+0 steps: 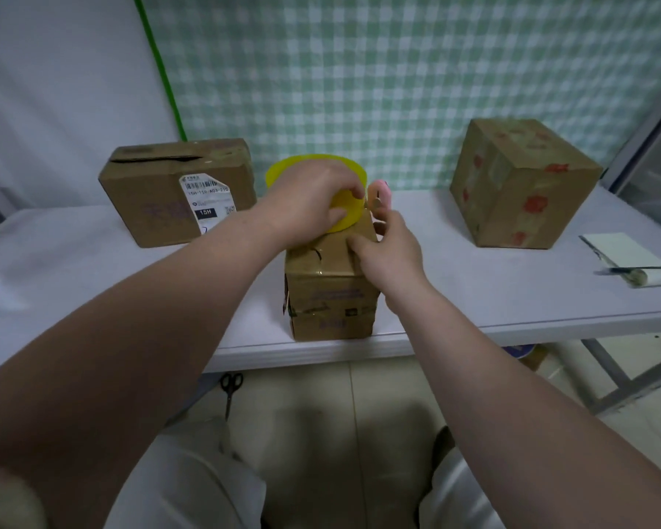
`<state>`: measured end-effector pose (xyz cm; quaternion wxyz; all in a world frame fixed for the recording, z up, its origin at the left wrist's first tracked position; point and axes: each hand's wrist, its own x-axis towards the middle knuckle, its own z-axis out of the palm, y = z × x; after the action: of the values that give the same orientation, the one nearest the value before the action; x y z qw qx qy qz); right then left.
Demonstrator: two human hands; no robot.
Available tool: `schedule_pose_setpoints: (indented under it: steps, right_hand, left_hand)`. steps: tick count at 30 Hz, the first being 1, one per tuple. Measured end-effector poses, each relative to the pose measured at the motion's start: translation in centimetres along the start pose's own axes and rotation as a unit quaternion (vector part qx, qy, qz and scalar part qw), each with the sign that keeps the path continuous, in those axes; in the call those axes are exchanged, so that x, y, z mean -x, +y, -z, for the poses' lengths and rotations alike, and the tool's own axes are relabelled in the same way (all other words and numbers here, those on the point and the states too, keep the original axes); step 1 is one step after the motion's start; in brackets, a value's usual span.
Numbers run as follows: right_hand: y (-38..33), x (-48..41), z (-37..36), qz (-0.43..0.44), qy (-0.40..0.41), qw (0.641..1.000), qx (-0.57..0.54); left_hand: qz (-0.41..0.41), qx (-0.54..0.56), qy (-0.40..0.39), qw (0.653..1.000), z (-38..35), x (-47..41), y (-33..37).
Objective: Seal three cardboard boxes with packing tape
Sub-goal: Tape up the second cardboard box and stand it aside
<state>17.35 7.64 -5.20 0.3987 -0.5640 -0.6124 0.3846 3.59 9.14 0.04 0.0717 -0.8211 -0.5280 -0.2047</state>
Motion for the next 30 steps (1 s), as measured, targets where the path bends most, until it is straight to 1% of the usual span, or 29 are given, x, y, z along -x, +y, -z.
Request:
schedule_pose_setpoints:
  steps: [2, 3, 5, 6, 7, 8, 10, 13, 17, 20, 23, 26, 30]
  right_hand:
    - [0.4, 0.1, -0.2, -0.003, 0.034, 0.999, -0.012]
    - [0.4, 0.1, -0.3, -0.006, 0.038, 0.999, -0.013]
    - [0.7, 0.1, -0.5, -0.009, 0.033, 0.999, -0.019]
    - [0.9, 0.2, -0.6, -0.009, 0.030, 0.999, -0.024]
    - [1.0, 0.2, -0.6, -0.008, 0.027, 0.999, -0.029]
    - [1.1, 0.3, -0.6, -0.007, 0.025, 0.999, -0.030]
    - [1.3, 0.4, -0.6, -0.007, 0.018, 0.999, -0.034]
    - [1.4, 0.4, -0.4, -0.004, 0.009, 0.999, -0.040]
    - [1.4, 0.1, -0.3, 0.001, 0.012, 0.999, -0.032]
    - [1.3, 0.1, -0.3, 0.007, 0.014, 1.000, -0.027]
    - [1.3, 0.1, -0.4, 0.009, 0.015, 0.999, -0.028]
    - [1.6, 0.2, -0.4, 0.008, 0.019, 0.999, -0.038]
    - [1.7, 0.2, -0.6, 0.009, 0.021, 0.999, -0.038]
  left_hand:
    - [-0.005, 0.017, 0.006, 1.000, 0.2, 0.9, -0.2]
    - [-0.004, 0.030, 0.036, 0.999, 0.3, 1.7, -0.2]
    - [0.010, 0.052, 0.132, 0.990, 0.1, 3.9, 0.1]
    - [0.022, 0.069, 0.162, 0.984, -0.3, 5.2, 0.4]
    - [0.030, 0.089, 0.162, 0.982, -0.8, 6.4, 0.5]
    - [0.029, 0.106, 0.142, 0.984, -1.5, 7.5, 0.5]
    - [0.015, 0.124, 0.082, 0.989, -2.9, 9.4, 0.2]
    - [-0.010, 0.095, 0.021, 0.995, -4.0, 10.1, -0.9]
    - [-0.027, 0.079, -0.009, 0.996, -3.8, 9.3, -2.0]
    - [-0.026, 0.115, -0.003, 0.993, -3.8, 9.1, -2.3]
    - [-0.015, 0.165, 0.027, 0.986, -4.1, 8.9, -2.4]
    - [-0.022, 0.141, 0.064, 0.988, -4.9, 8.8, -2.5]
    - [-0.062, 0.070, 0.112, 0.989, -5.8, 8.9, -2.9]
